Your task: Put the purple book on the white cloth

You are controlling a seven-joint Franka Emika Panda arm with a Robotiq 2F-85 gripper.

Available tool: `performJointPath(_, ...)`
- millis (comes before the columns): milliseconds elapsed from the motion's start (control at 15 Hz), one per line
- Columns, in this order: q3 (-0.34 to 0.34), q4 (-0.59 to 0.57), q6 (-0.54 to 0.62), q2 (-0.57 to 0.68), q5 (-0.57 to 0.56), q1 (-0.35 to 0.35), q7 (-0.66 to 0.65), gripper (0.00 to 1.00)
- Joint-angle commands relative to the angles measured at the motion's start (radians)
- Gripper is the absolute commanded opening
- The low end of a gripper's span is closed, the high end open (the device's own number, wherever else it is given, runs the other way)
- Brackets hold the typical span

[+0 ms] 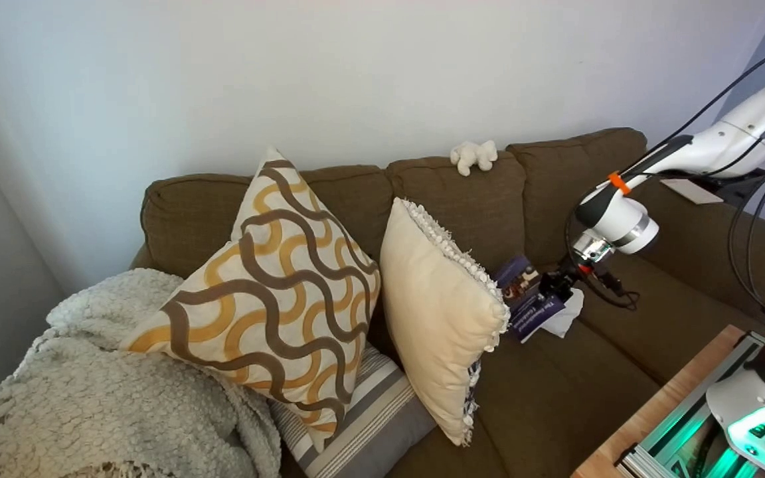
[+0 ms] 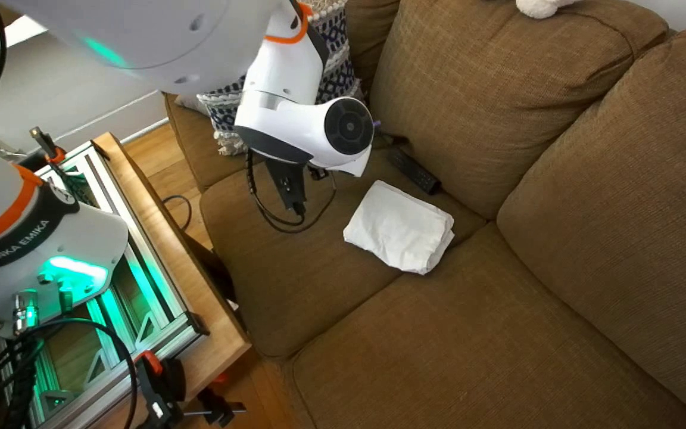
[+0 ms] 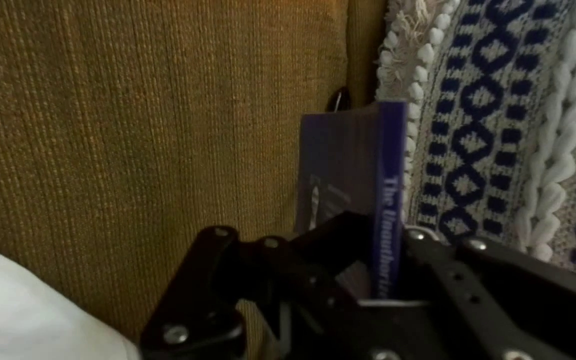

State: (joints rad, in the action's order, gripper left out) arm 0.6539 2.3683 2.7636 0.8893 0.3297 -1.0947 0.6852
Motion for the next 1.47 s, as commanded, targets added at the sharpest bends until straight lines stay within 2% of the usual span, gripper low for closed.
performJointPath(0, 0.156, 0.143, 0.044, -0.103, 0.136, -0.26, 0.066, 0.03)
performJointPath(133, 0.232, 0.171, 0.08, -0.104, 0.153, -0.389, 0.041, 0.03)
performJointPath(267, 0.279, 0.171, 0.128, -0.077, 0.156, -0.482, 0.009, 0.03)
performJointPath(400, 0.289, 0.156, 0.195, -0.031, 0.131, -0.53, -0.046, 0.03)
performJointPath(467, 0.278, 0.144, 0.229, -0.01, 0.117, -0.529, -0.09, 0.03)
performJointPath(533, 0.246, 0.144, 0.197, -0.026, 0.076, -0.501, -0.138, 0.03)
performJointPath(600, 0.262, 0.154, 0.191, -0.04, 0.03, -0.523, -0.131, 0.12)
performJointPath(667, 0.254, 0.152, 0.191, -0.032, 0.02, -0.523, -0.155, 0.12)
performJointPath(733, 0.252, 0.152, 0.191, -0.025, 0.017, -0.522, -0.165, 0.03)
performJointPath(867, 0.272, 0.131, 0.301, 0.056, 0.04, -0.528, -0.261, 0.03)
performJointPath(1000, 0.263, 0.109, 0.403, 0.109, 0.011, -0.509, -0.354, 0.03)
performJointPath(1133, 0.224, 0.076, 0.496, 0.16, -0.043, -0.451, -0.459, 0.03)
performJointPath(1400, 0.141, -0.02, 0.539, 0.243, -0.154, -0.308, -0.606, 0.03)
